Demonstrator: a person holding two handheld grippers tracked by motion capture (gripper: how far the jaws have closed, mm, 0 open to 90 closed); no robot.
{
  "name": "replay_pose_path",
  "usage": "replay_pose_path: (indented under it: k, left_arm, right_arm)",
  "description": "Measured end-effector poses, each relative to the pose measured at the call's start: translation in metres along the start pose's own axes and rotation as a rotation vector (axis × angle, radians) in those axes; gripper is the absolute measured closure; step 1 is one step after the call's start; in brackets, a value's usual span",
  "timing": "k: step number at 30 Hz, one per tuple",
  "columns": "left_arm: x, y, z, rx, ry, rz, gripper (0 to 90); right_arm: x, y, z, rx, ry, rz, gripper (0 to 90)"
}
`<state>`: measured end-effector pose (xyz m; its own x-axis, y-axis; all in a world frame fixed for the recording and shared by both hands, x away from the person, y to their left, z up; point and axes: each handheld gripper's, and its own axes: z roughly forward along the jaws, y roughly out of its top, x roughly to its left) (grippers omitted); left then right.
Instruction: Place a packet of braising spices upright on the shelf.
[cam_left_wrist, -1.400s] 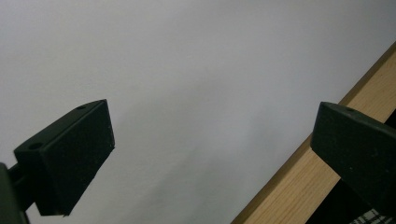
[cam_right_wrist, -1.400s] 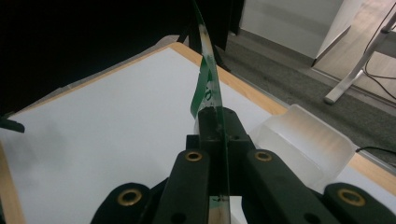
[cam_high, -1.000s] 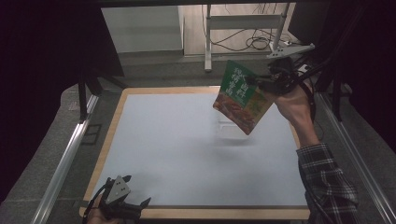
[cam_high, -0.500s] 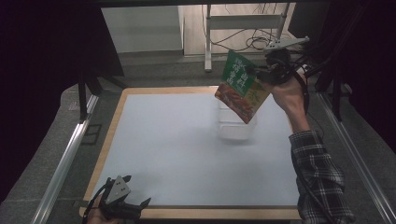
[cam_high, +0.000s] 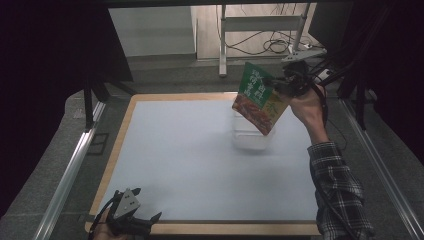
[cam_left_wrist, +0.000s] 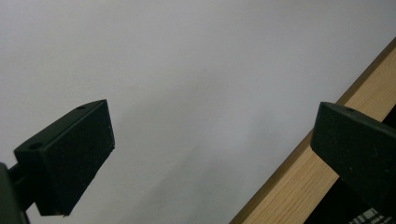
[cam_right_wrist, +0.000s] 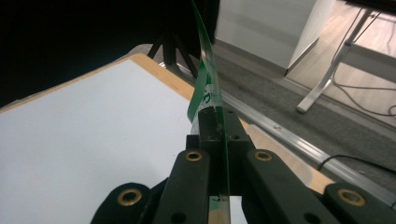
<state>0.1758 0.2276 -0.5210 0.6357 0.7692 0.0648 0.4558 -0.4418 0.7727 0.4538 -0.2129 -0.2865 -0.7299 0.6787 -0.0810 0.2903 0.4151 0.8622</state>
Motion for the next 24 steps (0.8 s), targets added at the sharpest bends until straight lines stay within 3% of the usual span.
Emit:
replay_pose_path:
  k: [15, 24]
  left_arm:
    - [0.000, 0.000, 0.000, 0.000, 0.000, -0.003, 0.0]
    - [0.000, 0.000, 0.000, -0.001, 0.000, -0.004, 0.0]
  right_arm:
    - [-0.003, -0.015, 0.007, 0.070, 0.072, 0.005, 89.0]
    - [-0.003, -0.023, 0.022, 0.135, 0.066, 0.003, 89.0]
